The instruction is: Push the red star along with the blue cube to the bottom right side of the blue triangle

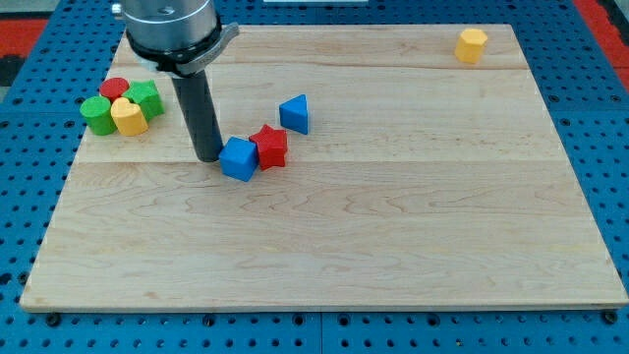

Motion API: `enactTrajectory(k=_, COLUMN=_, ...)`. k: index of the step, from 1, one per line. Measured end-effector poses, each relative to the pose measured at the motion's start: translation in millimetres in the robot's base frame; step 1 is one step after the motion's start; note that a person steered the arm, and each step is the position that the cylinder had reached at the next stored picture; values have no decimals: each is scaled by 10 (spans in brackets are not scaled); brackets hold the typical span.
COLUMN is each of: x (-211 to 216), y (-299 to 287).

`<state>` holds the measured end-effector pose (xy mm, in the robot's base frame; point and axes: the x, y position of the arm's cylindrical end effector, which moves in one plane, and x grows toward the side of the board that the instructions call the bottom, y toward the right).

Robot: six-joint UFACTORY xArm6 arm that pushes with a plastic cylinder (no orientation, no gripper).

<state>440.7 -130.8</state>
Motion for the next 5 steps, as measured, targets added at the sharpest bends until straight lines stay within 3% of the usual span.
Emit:
enactTrajectory(k=1, x=70, y=136)
enactTrajectory(k=3, x=68, y=1185)
enactTrajectory(k=4, x=285, y=1043)
enactTrajectory(k=5, x=497, y=517)
